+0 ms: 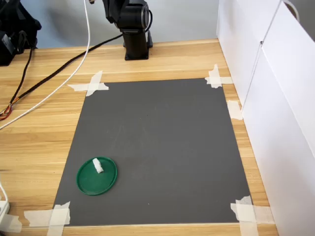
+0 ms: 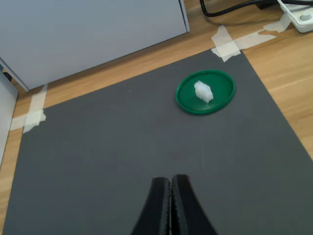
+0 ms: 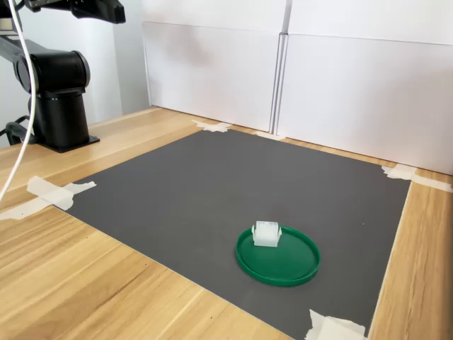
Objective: Grasp a white terminal and put it in the green lid.
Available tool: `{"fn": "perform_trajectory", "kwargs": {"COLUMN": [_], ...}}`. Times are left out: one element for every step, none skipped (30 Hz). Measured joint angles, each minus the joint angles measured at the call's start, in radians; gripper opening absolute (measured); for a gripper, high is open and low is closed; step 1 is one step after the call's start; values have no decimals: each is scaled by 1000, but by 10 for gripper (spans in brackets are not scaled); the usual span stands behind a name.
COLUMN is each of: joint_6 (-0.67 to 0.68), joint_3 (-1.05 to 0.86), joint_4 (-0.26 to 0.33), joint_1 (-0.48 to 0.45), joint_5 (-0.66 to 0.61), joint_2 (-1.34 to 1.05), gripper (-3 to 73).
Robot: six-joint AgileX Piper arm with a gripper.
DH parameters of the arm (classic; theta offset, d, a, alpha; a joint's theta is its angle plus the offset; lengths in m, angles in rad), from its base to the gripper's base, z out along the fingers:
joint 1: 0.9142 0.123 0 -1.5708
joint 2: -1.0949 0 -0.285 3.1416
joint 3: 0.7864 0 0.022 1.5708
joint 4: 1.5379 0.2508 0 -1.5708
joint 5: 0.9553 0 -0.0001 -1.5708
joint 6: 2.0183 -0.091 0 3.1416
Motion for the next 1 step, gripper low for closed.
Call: {"fn": "perform_trajectory", "kwargs": {"joint_6": [0], "joint_3": [-9], "joint_4": [0], "joint_1": [0], "joint_5": [-3], "joint_2": [-8], "gripper": [-21]}}
